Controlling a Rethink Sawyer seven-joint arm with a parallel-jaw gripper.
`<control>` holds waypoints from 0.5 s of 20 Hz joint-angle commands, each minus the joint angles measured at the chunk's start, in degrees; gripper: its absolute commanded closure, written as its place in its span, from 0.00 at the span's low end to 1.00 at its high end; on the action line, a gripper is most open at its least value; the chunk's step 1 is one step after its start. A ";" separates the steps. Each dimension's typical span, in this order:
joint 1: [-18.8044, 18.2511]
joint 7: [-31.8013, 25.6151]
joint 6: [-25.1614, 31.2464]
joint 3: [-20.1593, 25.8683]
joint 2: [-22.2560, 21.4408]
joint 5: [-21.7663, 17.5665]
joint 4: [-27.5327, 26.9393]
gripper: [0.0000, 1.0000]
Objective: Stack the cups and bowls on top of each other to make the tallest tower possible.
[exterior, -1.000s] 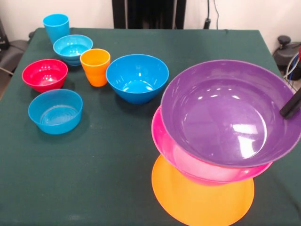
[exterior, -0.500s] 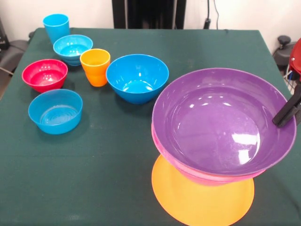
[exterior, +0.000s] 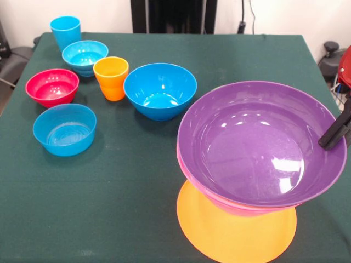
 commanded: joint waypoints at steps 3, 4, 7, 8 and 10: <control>0.74 -21.38 -1.89 3.99 -2.00 -2.68 3.34 1.00; 0.96 -21.46 -1.97 4.40 -2.26 -3.18 3.90 1.00; 2.17 -21.65 -2.80 6.37 -3.64 -5.23 6.82 1.00; 2.34 -21.69 -2.90 6.58 -3.87 -5.53 7.30 1.00; 2.70 -21.64 -3.03 6.94 -4.35 -6.06 8.39 1.00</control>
